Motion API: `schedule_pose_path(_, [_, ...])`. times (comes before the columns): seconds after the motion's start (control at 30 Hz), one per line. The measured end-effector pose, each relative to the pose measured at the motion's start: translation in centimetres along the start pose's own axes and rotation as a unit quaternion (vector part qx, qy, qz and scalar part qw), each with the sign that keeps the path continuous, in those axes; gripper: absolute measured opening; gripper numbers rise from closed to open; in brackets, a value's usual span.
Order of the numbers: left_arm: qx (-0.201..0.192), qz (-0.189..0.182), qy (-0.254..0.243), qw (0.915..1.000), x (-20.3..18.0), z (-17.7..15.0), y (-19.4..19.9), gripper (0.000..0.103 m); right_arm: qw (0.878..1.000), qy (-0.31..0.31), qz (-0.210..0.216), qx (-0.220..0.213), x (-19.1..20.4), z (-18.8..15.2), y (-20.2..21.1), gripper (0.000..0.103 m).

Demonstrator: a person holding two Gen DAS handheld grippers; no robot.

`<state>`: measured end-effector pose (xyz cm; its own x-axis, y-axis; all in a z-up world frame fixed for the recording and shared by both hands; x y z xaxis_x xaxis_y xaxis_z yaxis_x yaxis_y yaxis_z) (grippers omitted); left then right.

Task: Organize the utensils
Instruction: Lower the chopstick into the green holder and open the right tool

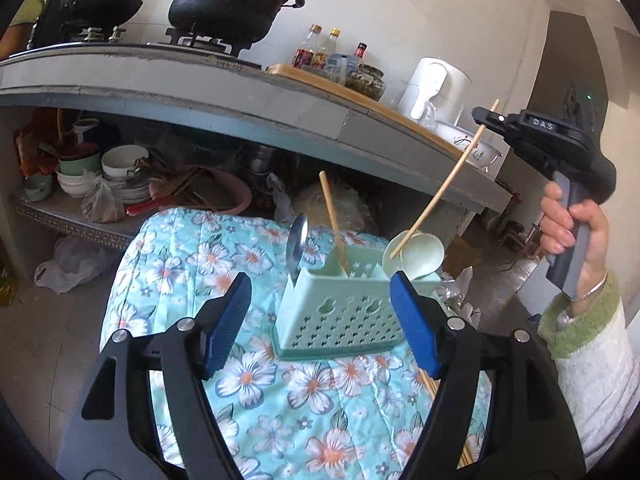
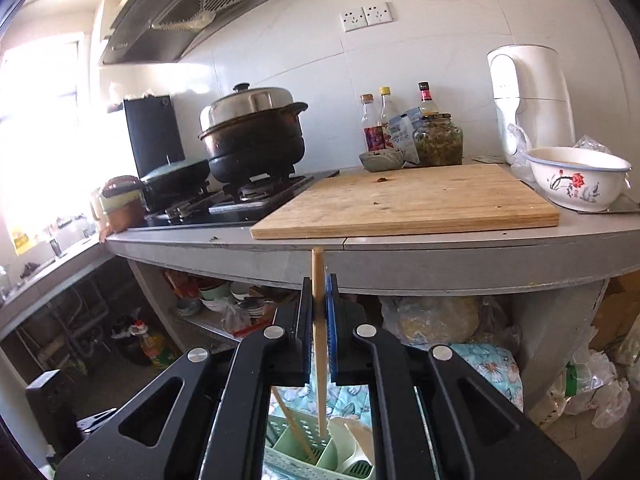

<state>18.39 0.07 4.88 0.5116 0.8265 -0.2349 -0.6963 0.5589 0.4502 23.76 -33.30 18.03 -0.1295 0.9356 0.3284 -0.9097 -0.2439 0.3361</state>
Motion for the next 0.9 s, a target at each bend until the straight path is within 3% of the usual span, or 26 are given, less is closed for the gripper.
schedule_pose_path(0.27, [0.025, 0.010, 0.015, 0.9995, 0.9, -3.7, 0.2, 0.073, 0.997, 0.034, -0.009, 0.067, 1.2, -4.5, -6.0, 0.006])
schedule_pose_path(0.67, [0.028, 0.003, 0.004, 0.9996, 0.0, -4.3, 0.0, 0.078, 0.985, 0.074, -0.024, 0.152, 2.3, -9.9, -7.9, 0.008])
schedule_pose_path(0.8, [0.033, 0.001, 0.004, 0.9995, -0.3, -4.5, -0.1, 0.078, 0.987, 0.063, -0.025, 0.148, 2.0, -9.5, -6.9, 0.026])
schedule_pose_path(0.9, [0.034, -0.001, 0.002, 0.9994, -0.6, -4.6, -0.2, 0.078, 0.989, 0.058, -0.021, 0.138, 1.7, -9.0, -5.8, 0.028])
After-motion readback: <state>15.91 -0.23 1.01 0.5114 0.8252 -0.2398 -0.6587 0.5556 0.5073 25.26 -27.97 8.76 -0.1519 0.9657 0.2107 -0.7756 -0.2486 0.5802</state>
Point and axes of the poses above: each gripper's, at about its wrist camera, not at the fingertips, and y roughly against the way its jaws point, x to its left, z to its top, the point moved 2 cm from there along -y, roughly the way its jaws point, and after that the axes turned 8 degrees about -y, right-handed, at the moved point
